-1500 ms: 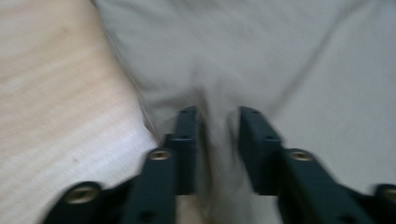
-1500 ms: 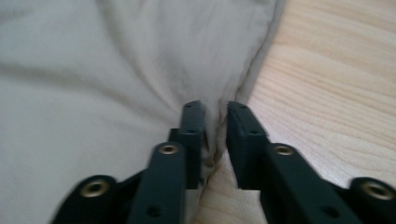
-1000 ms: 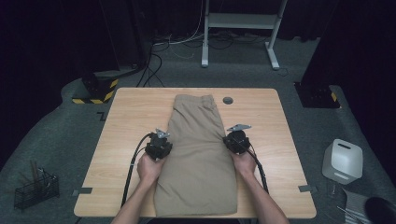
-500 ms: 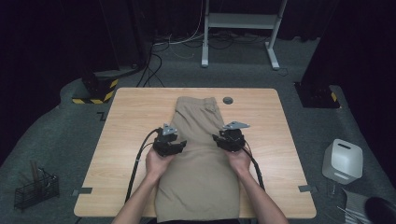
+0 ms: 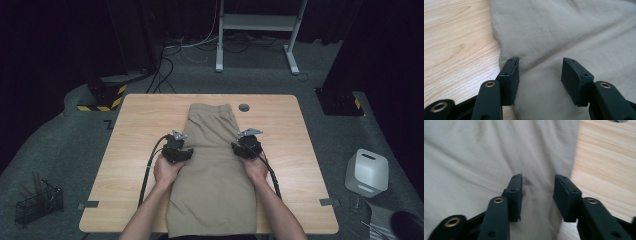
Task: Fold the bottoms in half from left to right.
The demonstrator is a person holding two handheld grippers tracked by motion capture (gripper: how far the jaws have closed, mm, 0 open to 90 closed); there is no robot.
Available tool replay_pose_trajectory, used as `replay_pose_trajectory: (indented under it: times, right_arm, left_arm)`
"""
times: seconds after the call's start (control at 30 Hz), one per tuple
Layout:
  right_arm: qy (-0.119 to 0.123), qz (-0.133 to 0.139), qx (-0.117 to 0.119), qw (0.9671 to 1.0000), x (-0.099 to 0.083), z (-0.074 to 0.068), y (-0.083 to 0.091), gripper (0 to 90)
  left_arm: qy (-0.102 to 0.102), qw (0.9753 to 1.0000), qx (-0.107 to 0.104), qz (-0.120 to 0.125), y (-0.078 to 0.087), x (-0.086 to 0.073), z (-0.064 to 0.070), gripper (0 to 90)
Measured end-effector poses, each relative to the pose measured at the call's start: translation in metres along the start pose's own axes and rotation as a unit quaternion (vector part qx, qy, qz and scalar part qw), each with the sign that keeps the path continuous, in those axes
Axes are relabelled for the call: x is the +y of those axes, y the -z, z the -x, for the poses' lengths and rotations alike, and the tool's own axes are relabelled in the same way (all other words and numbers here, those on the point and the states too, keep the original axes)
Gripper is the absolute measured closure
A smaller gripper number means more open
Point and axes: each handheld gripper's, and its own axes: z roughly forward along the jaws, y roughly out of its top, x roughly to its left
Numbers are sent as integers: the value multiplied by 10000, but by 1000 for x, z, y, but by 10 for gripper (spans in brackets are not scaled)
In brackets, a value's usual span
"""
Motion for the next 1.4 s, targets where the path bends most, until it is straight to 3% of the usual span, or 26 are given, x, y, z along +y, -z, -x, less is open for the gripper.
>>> replay_pose_trajectory:
  times: [0.1, 0.17, 0.27, 0.4, 0.53, 0.63, 0.77, 0.9, 0.93, 1.03, 1.13, 1.2, 1.4]
  right_arm:
    - [-51, -75, -36, 10000, -1, 4, 8, 534]
    - [-43, -23, -12, 10000, -3, 4, 19, 512]
    - [-79, 182, 173, 9997, -8, 3, 36, 470]
    - [-94, 273, 443, 9986, -16, -1, 52, 436]
    - [-118, 412, 622, 9971, -23, -7, 64, 422]
    - [-5, 463, 762, 9960, -28, -18, 69, 428]
    - [201, 301, 926, 9950, -38, -35, 66, 442]
    - [376, -52, 737, 9966, -52, -39, 56, 447]
    - [371, -13, 728, 9967, -55, -37, 56, 462]
    - [338, 9, 573, 9978, -61, -32, 61, 471]
    - [415, -18, 321, 9986, -62, -30, 68, 449]
    - [370, 65, 348, 9987, -64, -29, 74, 446]
    - [437, 347, 620, 9965, -70, -41, 96, 443]
  left_arm:
    - [-27, 10000, -16, 17, 8, 0, 1, 449]
    - [-62, 9998, -137, 134, 18, -2, 3, 435]
    - [-38, 9987, -373, 332, 30, -6, 8, 419]
    - [-210, 9977, -524, 379, 43, -12, 20, 400]
    - [-200, 9955, -764, 515, 53, -21, 30, 391]
    - [-379, 9952, -800, 422, 52, -27, 40, 391]
    - [-359, 9959, -788, 251, 46, -38, 42, 390]
    - [-244, 9973, -665, 179, 42, -50, 33, 391]
    - [-190, 9970, -707, 235, 42, -53, 30, 390]
    - [-227, 9978, -579, 223, 46, -55, 28, 388]
    - [-241, 9981, -511, 259, 52, -55, 29, 386]
    - [-221, 9973, -604, 343, 57, -57, 33, 382]
    - [-460, 9947, -777, 493, 74, -63, 50, 357]
